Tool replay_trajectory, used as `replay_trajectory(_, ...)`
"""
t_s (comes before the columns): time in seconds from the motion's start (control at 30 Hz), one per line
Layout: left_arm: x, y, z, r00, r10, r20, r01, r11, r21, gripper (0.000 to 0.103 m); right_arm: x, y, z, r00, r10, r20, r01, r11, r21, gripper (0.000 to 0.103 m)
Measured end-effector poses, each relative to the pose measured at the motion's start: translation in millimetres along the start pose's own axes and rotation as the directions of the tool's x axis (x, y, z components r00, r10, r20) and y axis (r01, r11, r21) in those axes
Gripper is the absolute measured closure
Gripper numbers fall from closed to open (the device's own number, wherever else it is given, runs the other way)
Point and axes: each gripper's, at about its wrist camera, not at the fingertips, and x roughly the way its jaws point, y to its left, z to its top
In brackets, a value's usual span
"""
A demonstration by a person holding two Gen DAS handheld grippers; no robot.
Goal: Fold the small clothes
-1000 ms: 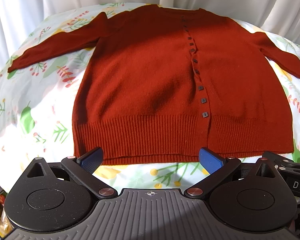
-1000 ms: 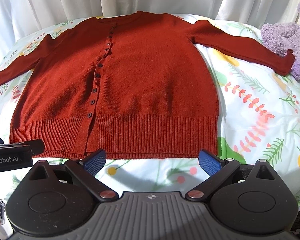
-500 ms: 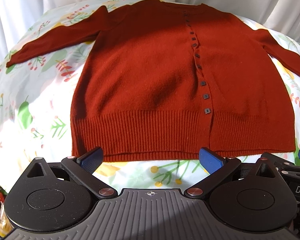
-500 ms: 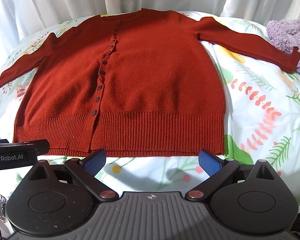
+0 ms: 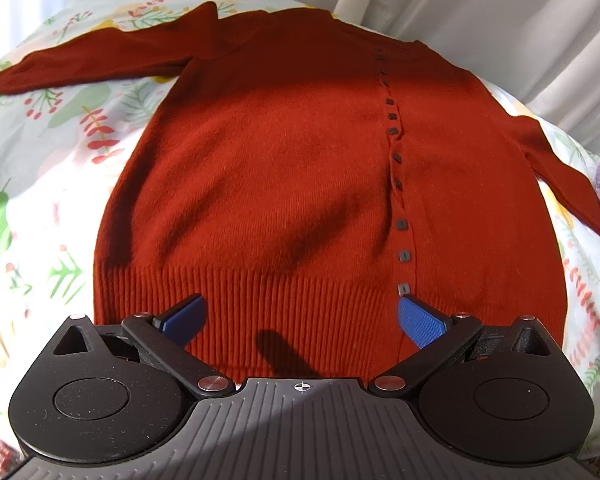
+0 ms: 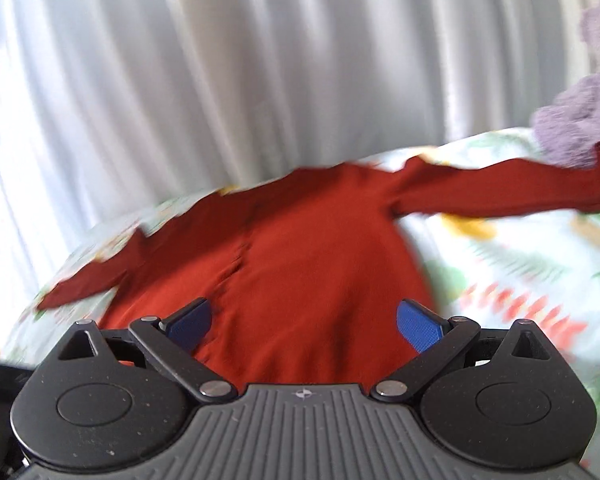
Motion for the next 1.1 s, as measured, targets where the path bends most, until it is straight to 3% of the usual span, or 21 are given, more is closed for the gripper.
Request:
replay_trajectory(0.1,12,5,13,1.0,0.0,0.012,0.0,0.999,-0.053,0.0,17,-70,35,0.984,-0.148,0.1,0.131,0.979,0.158,0.004)
replay_trajectory(0.17,22,8,20,1.0,0.022,0.02,-0.02,0.995,-0.094,0.0,35,-116,55,0.949,-0.293,0.115,0.257,0.933,0.251,0.005)
replay_trajectory(0.23,31,9,26,1.0,0.027,0.007,-0.026,0.994,-0.105,0.0,57,-159,69,0.913,-0.397,0.091,0.354,0.885,0.303,0.016)
replay_trajectory(0.27,36,9,28,1.0,0.02,-0.002,-0.02,0.994,-0.108,0.0,69,-179,76,0.903,-0.425,0.069,0.383,0.866,0.321,0.028)
replay_trajectory(0.3,39,9,30,1.0,0.015,-0.008,-0.016,0.993,-0.115,0.0,81,-196,81,0.895,-0.443,0.05,0.402,0.852,0.335,0.037)
replay_trajectory(0.37,46,11,33,1.0,0.01,-0.008,-0.011,0.991,-0.133,0.0,106,-220,85,0.869,-0.494,0.02,0.459,0.822,0.336,0.043)
replay_trajectory(0.5,55,14,38,1.0,-0.003,-0.023,0.0,0.988,-0.156,0.0,136,-243,90,0.828,-0.561,-0.02,0.539,0.785,0.305,0.044)
replay_trajectory(0.57,58,16,42,1.0,-0.013,-0.025,0.009,0.986,-0.165,0.0,144,-251,92,0.82,-0.572,-0.018,0.552,0.782,0.29,0.046)
replay_trajectory(0.63,59,17,47,0.999,-0.031,-0.03,0.025,0.985,-0.169,0.0,150,-257,95,0.818,-0.576,-0.018,0.557,0.782,0.279,0.059)
replay_trajectory(0.67,59,18,51,0.999,-0.038,-0.031,0.033,0.985,-0.168,0.0,152,-259,95,0.814,-0.581,-0.02,0.562,0.777,0.282,0.072)
replay_trajectory(0.7,60,18,55,0.999,-0.045,-0.029,0.039,0.985,-0.17,0.0,151,-258,95,0.81,-0.587,-0.021,0.568,0.773,0.282,0.094)
replay_trajectory(0.77,58,19,64,0.997,-0.074,-0.007,0.071,0.982,-0.176,0.0,148,-246,99,0.81,-0.587,-0.008,0.568,0.78,0.264,0.096)
replay_trajectory(0.8,57,18,71,0.995,-0.099,0.009,0.099,0.979,-0.178,0.0,145,-235,104,0.816,-0.579,0.017,0.557,0.792,0.251,0.096)
replay_trajectory(0.87,53,15,84,0.984,-0.17,0.053,0.177,0.969,-0.172,0.0,131,-192,119,0.863,-0.495,0.103,0.469,0.86,0.2,0.097)
replay_trajectory(0.93,51,9,102,0.96,-0.266,0.09,0.277,0.947,-0.16,0.0,119,-132,133,0.927,-0.334,0.173,0.321,0.942,0.097,0.098)
replay_trajectory(1.0,56,3,120,0.917,-0.383,0.109,0.397,0.905,-0.155,0.0,113,-66,140,0.978,-0.113,0.177,0.123,0.991,-0.048,0.098)
replay_trajectory(1.07,68,-1,138,0.884,-0.461,0.081,0.467,0.866,-0.178,0.0,111,-7,134,0.987,0.113,0.116,-0.095,0.984,-0.153,0.097)
replay_trajectory(1.1,74,-3,145,0.874,-0.48,0.07,0.484,0.854,-0.188,0.0,113,17,128,0.972,0.228,0.059,-0.214,0.959,-0.185,0.093)
